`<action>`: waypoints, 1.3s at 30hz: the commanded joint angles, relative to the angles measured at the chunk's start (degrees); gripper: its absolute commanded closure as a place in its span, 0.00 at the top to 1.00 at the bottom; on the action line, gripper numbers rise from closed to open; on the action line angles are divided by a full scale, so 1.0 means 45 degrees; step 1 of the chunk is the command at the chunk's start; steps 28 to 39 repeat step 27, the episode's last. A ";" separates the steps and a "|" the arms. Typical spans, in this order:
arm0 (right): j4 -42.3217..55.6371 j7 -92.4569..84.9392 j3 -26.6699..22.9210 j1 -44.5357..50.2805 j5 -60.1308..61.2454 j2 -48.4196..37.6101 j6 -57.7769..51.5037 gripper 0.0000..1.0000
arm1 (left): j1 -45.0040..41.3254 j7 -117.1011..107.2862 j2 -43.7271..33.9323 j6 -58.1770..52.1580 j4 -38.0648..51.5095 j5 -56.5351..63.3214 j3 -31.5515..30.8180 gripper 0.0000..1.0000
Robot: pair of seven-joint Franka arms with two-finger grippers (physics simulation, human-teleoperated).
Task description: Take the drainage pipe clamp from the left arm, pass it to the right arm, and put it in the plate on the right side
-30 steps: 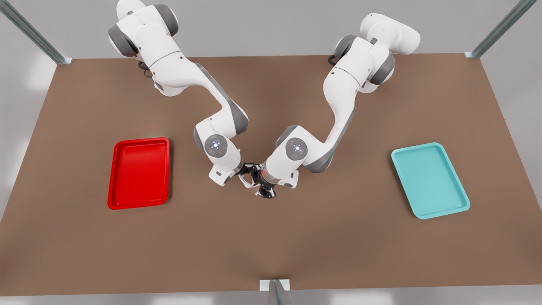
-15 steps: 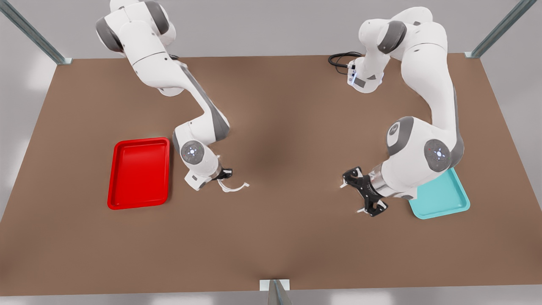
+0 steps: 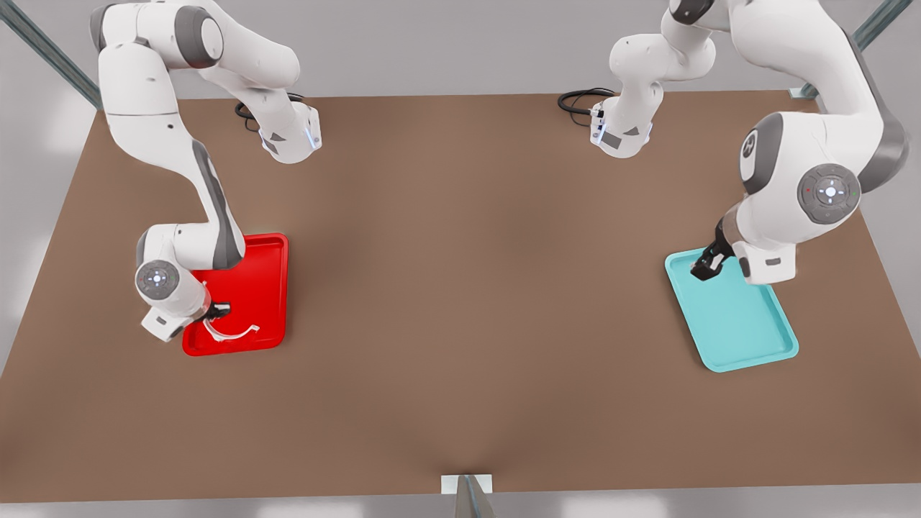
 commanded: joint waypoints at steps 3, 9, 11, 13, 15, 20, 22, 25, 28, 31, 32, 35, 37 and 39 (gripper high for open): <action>-0.1243 -0.5258 0.0000 -0.0023 -0.0272 -0.0556 0.2283 0.21 | 0.0038 1.2302 0.0009 -0.0740 0.0002 0.0021 -0.0023 1.00; -0.1516 -0.5258 0.0020 -0.0140 -0.0272 -0.1045 0.2127 1.00 | 0.0097 1.2341 0.0028 -0.0721 0.0002 -0.0076 -0.0004 1.00; -0.1302 -0.5297 0.0137 -0.0101 -0.0214 -0.1825 0.1054 1.00 | 0.0116 1.2341 0.0028 -0.0721 0.0002 -0.0076 -0.0004 1.00; -0.0521 -0.5491 0.0332 0.0153 0.0313 -0.2294 -0.0840 1.00 | 0.0096 1.2341 0.0009 -0.0741 0.0002 -0.0076 -0.0004 1.00; 0.3108 -0.5533 0.1094 0.0601 0.2517 -0.1769 -0.5797 1.00 | 0.0096 1.2341 0.0009 -0.0741 0.0022 -0.0076 -0.0004 1.00; 0.9244 0.1148 0.1113 0.2282 0.2657 -0.0107 -1.3125 1.00 | 0.0096 1.2341 0.0009 -0.0819 0.0002 -0.0076 -0.0004 1.00; 0.9031 0.1421 0.1075 0.2341 0.2696 -0.1200 -1.3088 1.00 | 0.0096 1.2341 0.0009 -0.0819 0.0002 -0.0076 -0.0004 1.00; 0.7898 0.1675 0.1055 0.2048 0.3087 -0.2216 -1.2463 1.00 | 0.0096 1.2360 0.0009 -0.0819 0.0002 -0.0076 -0.0004 1.00; 0.7800 0.1675 0.1055 0.2009 0.3107 -0.2256 -1.2463 1.00 | 0.0096 1.2360 0.0028 -0.0819 0.0002 -0.0076 -0.0004 1.00; 0.7800 0.1675 0.1055 0.2009 0.3107 -0.2256 -1.2463 1.00 | 0.0096 1.2360 0.0028 -0.0819 0.0002 -0.0076 -0.0004 1.00; 0.7800 0.1675 0.1055 0.2009 0.3107 -0.2256 -1.2463 1.00 | 0.0096 1.2360 0.0028 -0.0819 0.0002 -0.0076 -0.0004 1.00; 0.7800 0.1675 0.1055 0.2009 0.3107 -0.2256 -1.2463 1.00 | 0.0096 1.2360 0.0028 -0.0819 0.0002 -0.0076 -0.0004 1.00; 0.7800 0.1675 0.1055 0.2009 0.3107 -0.2256 -1.2463 1.00 | 0.0096 1.2360 0.0028 -0.0819 0.0002 -0.0076 -0.0004 1.00; 0.7800 0.1675 0.1055 0.2009 0.3107 -0.2256 -1.2463 1.00 | 0.0096 1.2360 0.0028 -0.0819 0.0002 -0.0076 -0.0004 1.00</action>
